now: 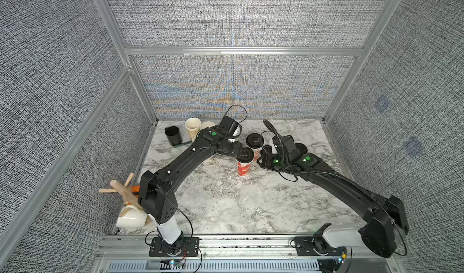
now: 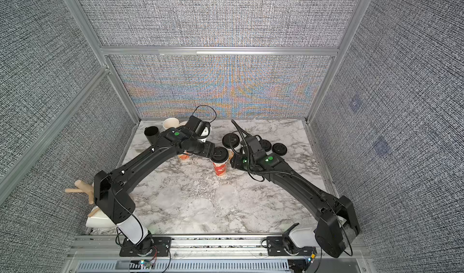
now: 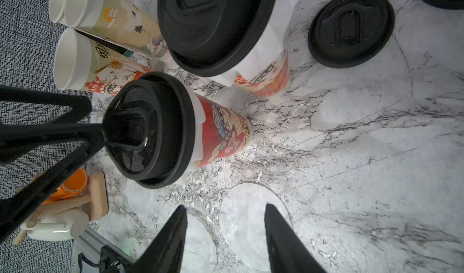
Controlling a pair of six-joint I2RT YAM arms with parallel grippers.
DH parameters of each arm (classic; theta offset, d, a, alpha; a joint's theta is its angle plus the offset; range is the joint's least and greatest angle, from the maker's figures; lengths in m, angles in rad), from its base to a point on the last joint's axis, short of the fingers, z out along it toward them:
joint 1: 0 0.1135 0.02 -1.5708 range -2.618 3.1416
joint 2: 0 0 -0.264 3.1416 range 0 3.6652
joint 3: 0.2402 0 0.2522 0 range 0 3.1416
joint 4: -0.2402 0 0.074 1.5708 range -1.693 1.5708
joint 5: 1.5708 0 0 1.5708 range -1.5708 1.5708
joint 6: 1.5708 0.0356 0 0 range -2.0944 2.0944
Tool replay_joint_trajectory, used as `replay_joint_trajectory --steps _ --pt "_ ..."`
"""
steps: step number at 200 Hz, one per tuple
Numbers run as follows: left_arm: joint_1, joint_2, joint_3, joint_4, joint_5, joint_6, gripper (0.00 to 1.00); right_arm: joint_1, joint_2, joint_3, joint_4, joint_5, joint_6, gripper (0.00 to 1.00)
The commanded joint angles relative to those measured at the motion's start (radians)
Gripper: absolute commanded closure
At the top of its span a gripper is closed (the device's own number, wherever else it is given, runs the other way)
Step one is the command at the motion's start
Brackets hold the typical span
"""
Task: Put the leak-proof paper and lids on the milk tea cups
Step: Secure the cup lid on the cup, then pick up the cup at the center of the board.
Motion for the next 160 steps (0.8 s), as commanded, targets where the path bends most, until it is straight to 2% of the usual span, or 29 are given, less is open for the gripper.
replay_joint_trajectory --steps 1,30,53,66,88,107,136,160 --pt "-0.001 -0.015 0.017 0.017 -0.003 0.015 0.27 0.0 -0.001 -0.001 0.02 0.008 -0.01 0.47" --pt "0.0 -0.076 0.016 0.028 -0.092 -0.002 0.21 -0.006 -0.021 0.006 0.006 0.014 -0.035 0.43" --pt "0.01 -0.159 -0.027 0.016 -0.326 -0.027 0.11 -0.021 -0.066 0.017 -0.033 0.032 -0.075 0.37" --pt "0.047 -0.193 -0.06 -0.004 -0.415 -0.033 0.01 -0.037 -0.1 0.016 -0.063 0.045 -0.098 0.32" --pt "0.176 -0.194 -0.079 -0.068 -0.367 -0.071 0.0 -0.071 -0.158 0.007 -0.106 0.06 -0.133 0.23" --pt "0.252 -0.192 -0.121 -0.034 -0.326 -0.067 0.0 -0.102 -0.204 -0.011 -0.125 0.065 -0.15 0.19" --pt "0.298 -0.149 -0.143 0.069 -0.225 -0.019 0.0 -0.131 -0.25 -0.038 -0.135 0.068 -0.157 0.15" --pt "0.303 -0.096 -0.107 0.082 -0.194 0.004 0.0 -0.137 -0.266 -0.05 -0.141 0.068 -0.154 0.14"
